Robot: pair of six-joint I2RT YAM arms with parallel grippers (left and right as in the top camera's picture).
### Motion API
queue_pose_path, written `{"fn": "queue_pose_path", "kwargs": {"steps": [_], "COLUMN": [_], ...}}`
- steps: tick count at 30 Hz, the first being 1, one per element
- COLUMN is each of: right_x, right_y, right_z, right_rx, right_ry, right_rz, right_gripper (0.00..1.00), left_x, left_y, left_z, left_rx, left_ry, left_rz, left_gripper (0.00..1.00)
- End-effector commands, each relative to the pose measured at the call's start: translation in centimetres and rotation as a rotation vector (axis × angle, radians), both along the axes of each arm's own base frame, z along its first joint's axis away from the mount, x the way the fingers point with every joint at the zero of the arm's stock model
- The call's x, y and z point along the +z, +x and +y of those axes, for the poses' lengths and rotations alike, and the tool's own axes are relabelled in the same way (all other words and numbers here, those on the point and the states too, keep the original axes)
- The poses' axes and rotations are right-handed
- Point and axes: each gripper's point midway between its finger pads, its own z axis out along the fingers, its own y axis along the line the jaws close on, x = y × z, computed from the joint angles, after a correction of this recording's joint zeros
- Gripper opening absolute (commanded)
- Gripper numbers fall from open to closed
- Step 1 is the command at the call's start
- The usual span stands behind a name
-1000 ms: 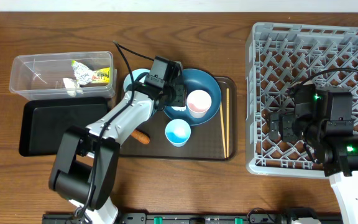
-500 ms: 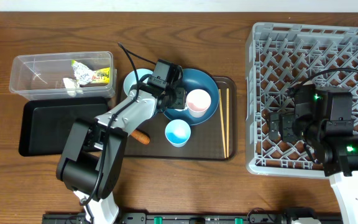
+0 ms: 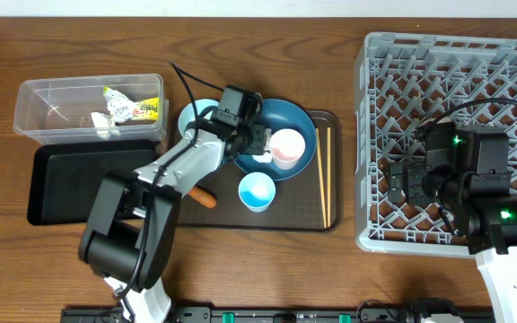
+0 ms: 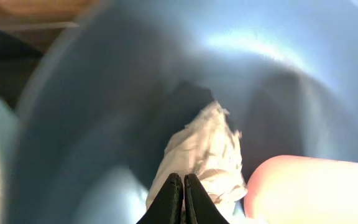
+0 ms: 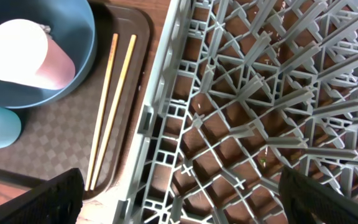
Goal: Sort waste into correct bins and load items into the dishwasher rack
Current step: 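Reach the left gripper into the blue plate toward the second tissue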
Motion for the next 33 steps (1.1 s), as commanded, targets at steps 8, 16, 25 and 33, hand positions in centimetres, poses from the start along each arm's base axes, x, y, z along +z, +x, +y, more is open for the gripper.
{"fn": "queue_pose_path", "kwargs": {"steps": [8, 16, 25, 33], "right_x": [0.6, 0.6, 0.6, 0.6], "right_y": [0.2, 0.2, 0.3, 0.3], "right_z": [-0.1, -0.1, -0.1, -0.1], "right_rx": [-0.014, -0.014, -0.015, -0.015], "right_ry": [0.006, 0.006, 0.006, 0.007], "right_rz": [-0.010, -0.011, -0.014, -0.013], "right_gripper": [0.99, 0.99, 0.99, 0.99], "left_x": [12.4, 14.6, 9.8, 2.9], "left_y": [3.0, 3.8, 1.8, 0.0], "left_z": [5.3, 9.9, 2.9, -0.9], "left_rx": [0.132, 0.224, 0.057, -0.027], "left_ry": [-0.078, -0.104, -0.118, -0.034], "left_rz": [-0.276, -0.320, -0.179, -0.041], "left_gripper": [0.06, 0.06, 0.34, 0.37]}}
